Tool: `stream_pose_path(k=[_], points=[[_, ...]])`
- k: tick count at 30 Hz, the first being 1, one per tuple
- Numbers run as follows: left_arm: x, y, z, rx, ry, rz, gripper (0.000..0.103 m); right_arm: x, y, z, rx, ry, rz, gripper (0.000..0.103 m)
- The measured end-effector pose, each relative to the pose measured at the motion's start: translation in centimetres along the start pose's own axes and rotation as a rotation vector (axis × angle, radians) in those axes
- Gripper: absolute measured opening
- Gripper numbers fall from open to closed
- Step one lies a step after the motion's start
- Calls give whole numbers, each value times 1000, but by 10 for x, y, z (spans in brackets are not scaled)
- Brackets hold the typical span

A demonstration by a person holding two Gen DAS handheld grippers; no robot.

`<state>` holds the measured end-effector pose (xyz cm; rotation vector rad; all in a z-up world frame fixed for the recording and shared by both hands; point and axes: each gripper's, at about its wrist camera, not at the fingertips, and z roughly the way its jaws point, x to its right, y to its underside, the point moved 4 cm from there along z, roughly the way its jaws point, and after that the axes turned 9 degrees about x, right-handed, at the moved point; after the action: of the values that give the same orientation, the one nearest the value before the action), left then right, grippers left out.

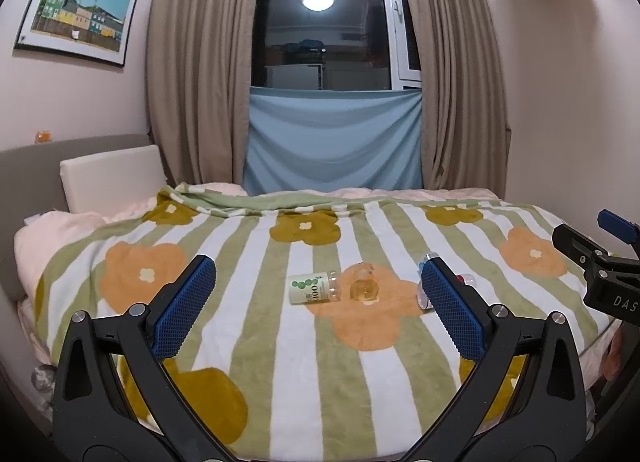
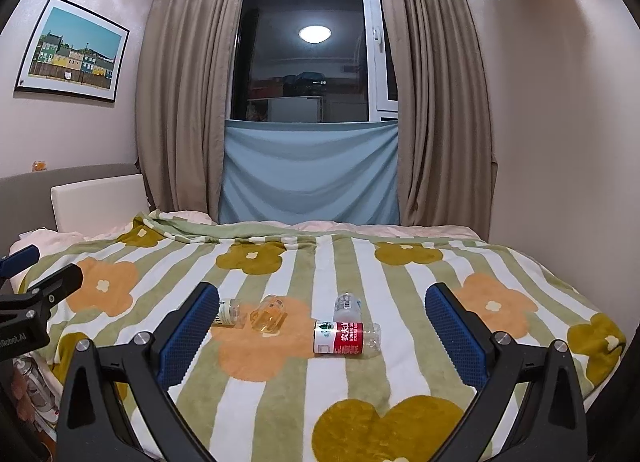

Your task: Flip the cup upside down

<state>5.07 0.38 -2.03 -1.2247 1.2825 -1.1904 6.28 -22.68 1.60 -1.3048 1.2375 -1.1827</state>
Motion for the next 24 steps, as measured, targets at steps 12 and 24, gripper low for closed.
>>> stream_pose_path(k=[12,24], points=[[-1,-4,-1,1,-17,2,103,-3,4,6,-2,-17,-5,103],[0,-4,-1,0,-18,-1,103,-5,4,8,6,-13,-2,103]])
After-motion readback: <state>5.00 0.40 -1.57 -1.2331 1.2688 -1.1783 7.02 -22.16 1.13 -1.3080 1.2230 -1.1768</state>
